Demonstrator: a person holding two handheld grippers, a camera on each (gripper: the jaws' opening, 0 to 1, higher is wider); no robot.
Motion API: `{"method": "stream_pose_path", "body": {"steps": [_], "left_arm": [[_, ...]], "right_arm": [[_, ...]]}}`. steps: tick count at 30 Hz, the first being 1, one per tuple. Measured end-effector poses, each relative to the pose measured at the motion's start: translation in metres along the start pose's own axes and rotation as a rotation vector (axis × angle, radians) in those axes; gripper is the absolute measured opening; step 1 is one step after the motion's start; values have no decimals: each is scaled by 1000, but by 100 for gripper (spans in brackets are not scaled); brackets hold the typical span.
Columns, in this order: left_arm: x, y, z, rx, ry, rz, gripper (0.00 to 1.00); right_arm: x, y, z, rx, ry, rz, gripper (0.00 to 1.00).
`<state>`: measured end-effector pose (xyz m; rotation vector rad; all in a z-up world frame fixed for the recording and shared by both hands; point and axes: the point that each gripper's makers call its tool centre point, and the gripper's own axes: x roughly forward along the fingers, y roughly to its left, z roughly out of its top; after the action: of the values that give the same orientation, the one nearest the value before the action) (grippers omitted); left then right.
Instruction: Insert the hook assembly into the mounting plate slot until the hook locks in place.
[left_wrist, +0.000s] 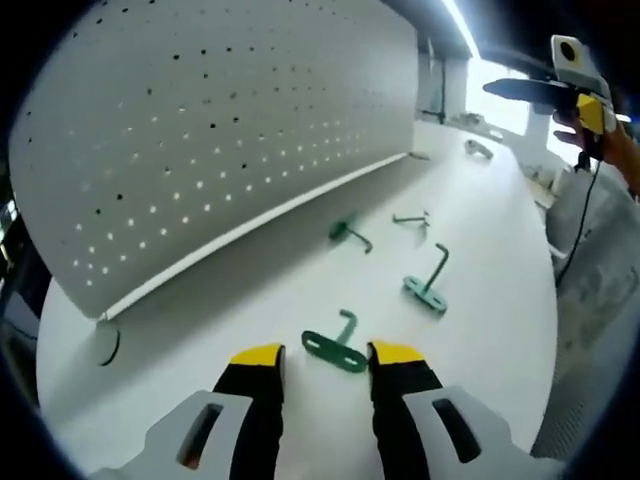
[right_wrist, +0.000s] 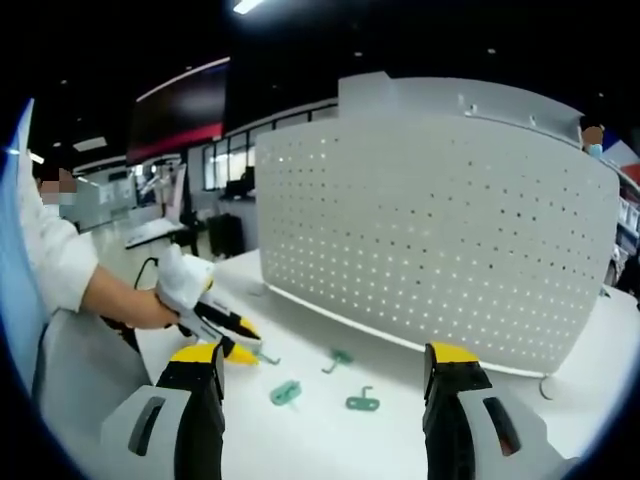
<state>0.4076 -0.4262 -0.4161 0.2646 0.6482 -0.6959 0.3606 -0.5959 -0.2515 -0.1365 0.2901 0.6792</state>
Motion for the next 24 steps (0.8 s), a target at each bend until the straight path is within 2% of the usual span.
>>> {"method": "stream_pose_path", "body": {"steps": [7, 8, 10, 15, 24], "left_arm": [[-11, 18, -5, -21, 0, 47, 30], [-13, 18, -2, -39, -13, 46, 29], [-13, 15, 5, -26, -38, 43, 29], [-5, 7, 14, -9, -47, 32, 27], [1, 10, 15, 8, -39, 40, 15]], "right_arm": [[2, 5, -2, 1, 3, 13, 83], [2, 5, -2, 1, 3, 14, 83], [2, 5, -3, -1, 5, 13, 83], [2, 5, -2, 0, 0, 14, 83], [1, 4, -3, 3, 1, 11, 83]]}}
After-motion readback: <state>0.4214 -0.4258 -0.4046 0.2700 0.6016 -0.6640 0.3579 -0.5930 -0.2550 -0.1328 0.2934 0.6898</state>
